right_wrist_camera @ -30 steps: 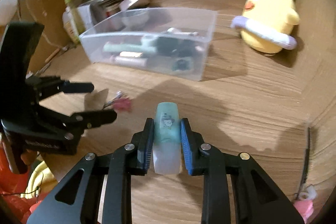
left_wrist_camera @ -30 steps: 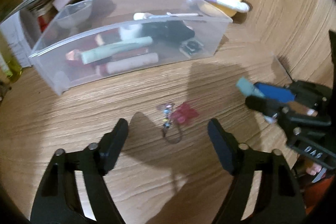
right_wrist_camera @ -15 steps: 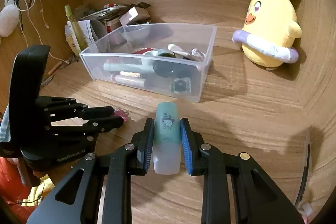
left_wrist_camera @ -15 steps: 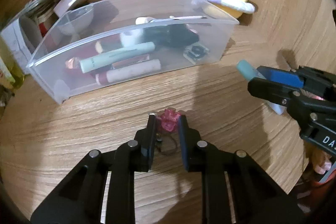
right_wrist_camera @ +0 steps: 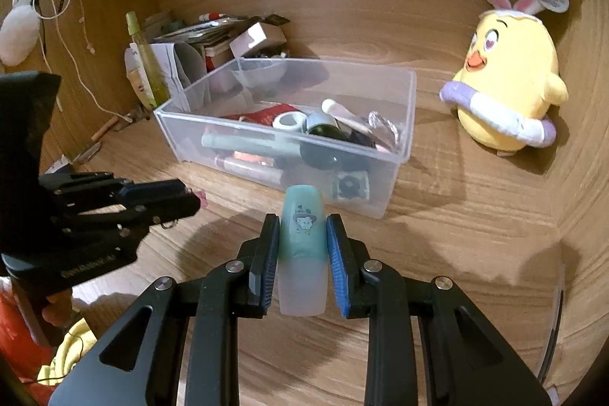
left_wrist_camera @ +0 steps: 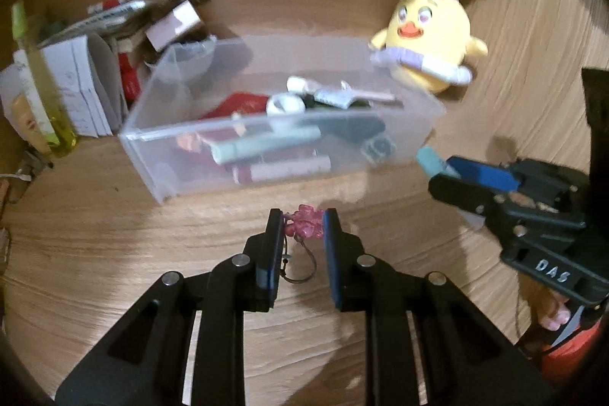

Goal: Organize objects
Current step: 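Carry the keychain charm and teal tube into the clear box and release both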

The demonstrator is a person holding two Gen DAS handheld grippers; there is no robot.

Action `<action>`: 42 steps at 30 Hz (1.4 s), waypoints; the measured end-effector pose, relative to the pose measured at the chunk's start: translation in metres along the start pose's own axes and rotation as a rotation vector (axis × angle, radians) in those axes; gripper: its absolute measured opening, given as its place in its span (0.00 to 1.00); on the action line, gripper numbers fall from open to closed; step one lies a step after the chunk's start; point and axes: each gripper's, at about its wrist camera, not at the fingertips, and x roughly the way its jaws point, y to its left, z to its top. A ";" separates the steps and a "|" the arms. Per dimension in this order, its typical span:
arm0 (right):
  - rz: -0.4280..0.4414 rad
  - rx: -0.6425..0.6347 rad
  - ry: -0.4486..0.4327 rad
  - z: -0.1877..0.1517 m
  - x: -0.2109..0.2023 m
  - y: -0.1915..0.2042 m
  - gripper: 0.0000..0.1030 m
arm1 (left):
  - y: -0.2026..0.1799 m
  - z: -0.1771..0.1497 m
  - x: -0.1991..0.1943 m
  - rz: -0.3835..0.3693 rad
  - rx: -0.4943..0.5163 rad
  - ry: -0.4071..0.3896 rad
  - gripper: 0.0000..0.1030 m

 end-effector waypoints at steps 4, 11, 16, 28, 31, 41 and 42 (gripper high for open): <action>0.002 -0.004 -0.016 0.009 -0.001 0.004 0.22 | 0.008 0.010 -0.016 0.004 -0.015 -0.053 0.20; 0.000 -0.025 -0.043 0.026 -0.001 0.008 0.22 | 0.017 0.025 -0.037 0.024 -0.019 -0.122 0.20; -0.010 -0.044 -0.069 0.042 -0.002 0.008 0.22 | 0.024 0.035 -0.046 0.044 -0.023 -0.158 0.19; -0.015 -0.074 -0.120 0.078 0.003 0.011 0.22 | 0.036 0.067 -0.047 0.050 -0.046 -0.207 0.19; -0.028 -0.080 -0.121 0.086 0.008 0.011 0.22 | 0.038 0.077 -0.044 0.046 -0.051 -0.215 0.19; -0.066 -0.064 -0.063 0.098 0.042 -0.001 0.22 | 0.049 0.091 -0.008 0.009 -0.070 -0.147 0.19; -0.063 -0.059 -0.053 0.097 0.046 -0.003 0.22 | 0.051 0.090 -0.002 0.004 -0.075 -0.130 0.19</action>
